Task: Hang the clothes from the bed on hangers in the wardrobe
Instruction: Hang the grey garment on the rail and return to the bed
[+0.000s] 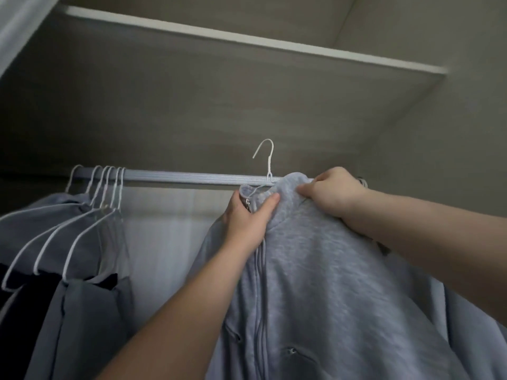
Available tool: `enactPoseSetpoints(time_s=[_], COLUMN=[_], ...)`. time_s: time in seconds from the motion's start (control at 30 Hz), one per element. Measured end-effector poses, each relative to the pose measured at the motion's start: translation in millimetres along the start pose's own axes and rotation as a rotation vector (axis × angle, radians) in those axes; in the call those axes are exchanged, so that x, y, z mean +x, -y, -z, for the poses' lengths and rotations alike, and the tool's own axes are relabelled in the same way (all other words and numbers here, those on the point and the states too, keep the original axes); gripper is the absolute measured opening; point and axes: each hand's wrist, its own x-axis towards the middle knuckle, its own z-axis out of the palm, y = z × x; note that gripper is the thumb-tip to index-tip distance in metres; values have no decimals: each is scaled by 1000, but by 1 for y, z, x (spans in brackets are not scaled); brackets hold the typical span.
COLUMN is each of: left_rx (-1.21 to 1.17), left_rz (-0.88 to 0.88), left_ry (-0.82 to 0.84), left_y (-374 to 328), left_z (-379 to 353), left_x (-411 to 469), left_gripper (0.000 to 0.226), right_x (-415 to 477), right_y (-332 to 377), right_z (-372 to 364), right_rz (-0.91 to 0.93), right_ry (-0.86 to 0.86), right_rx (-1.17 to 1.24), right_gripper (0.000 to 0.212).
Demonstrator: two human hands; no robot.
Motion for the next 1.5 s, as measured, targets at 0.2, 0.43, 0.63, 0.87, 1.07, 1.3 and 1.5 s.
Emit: enactPoseSetpoints(time_s=[0.2,0.43,0.63,0.87,1.07,1.3,1.5], left_rx=[-36,15,110,82,16,-23,-96], left_rz=[106,178,154,39,44,61,72], left_ry=[-17,9,64,170,270,348,476], left_y=[33,78,70,60,62,51,48], left_z=[7,7,15,-1,-32,-94,-165], left_x=[-1,10,1,4,2,-11,-22], left_gripper=[82,84,76,73,81,96,74], right_x=[10,12,0,-31,-45,-40,-27], right_y=[-4,-14,-15,-12,-43,-66,-98], right_z=[-53,-70,-68,-56,-48,-19,22], right_rz=[-67,-104,-150,448,635,446,365], right_ry=[4,46,147,99,121,208,225], right_rx=[16,1,-47,-964,-1348,-1483,-1593], right_gripper=[39,39,36,36,78,92,99])
